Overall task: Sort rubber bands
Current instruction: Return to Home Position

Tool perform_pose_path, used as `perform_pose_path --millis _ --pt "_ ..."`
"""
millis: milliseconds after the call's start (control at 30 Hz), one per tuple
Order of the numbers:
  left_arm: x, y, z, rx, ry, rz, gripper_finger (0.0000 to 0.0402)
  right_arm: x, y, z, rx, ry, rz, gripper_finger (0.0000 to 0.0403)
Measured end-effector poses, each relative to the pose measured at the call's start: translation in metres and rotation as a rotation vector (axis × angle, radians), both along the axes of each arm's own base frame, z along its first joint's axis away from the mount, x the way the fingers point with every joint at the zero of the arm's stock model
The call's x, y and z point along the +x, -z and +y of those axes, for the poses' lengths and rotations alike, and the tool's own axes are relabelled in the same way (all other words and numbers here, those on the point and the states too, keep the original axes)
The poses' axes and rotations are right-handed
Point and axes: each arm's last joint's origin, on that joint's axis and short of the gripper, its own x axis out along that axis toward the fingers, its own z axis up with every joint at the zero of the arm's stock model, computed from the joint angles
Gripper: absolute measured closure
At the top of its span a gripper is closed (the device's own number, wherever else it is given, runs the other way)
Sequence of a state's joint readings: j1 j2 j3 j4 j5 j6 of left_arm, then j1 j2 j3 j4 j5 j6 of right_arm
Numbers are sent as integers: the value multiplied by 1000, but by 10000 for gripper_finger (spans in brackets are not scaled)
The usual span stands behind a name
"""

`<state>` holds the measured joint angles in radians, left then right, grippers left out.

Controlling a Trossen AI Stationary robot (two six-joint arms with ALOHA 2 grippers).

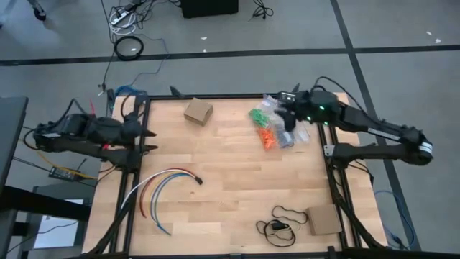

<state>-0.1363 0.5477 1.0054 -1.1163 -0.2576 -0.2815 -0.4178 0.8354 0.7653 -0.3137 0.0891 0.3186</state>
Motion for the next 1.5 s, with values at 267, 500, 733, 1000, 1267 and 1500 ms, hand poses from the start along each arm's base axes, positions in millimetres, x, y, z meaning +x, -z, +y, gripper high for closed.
perform_pose_path --millis 267,500,733,1000,1267,1500 --pt "12 69 -7 -38 76 -227 170 -11 -18 75 -95 -561 -310 187" --pt "30 119 -14 -23 70 -453 180 -41 6 103 -203 -603 -351 217" --pt "40 136 -18 24 42 -669 199 -73 37 106 -266 -578 -482 255" --pt "43 170 -18 33 15 -613 219 -83 94 108 -261 -596 -568 265" --pt "44 179 -18 49 10 -607 237 -78 118 110 -305 -598 -557 267" --pt "43 183 -18 105 26 -561 239 -77 124 108 -351 -500 -462 278"
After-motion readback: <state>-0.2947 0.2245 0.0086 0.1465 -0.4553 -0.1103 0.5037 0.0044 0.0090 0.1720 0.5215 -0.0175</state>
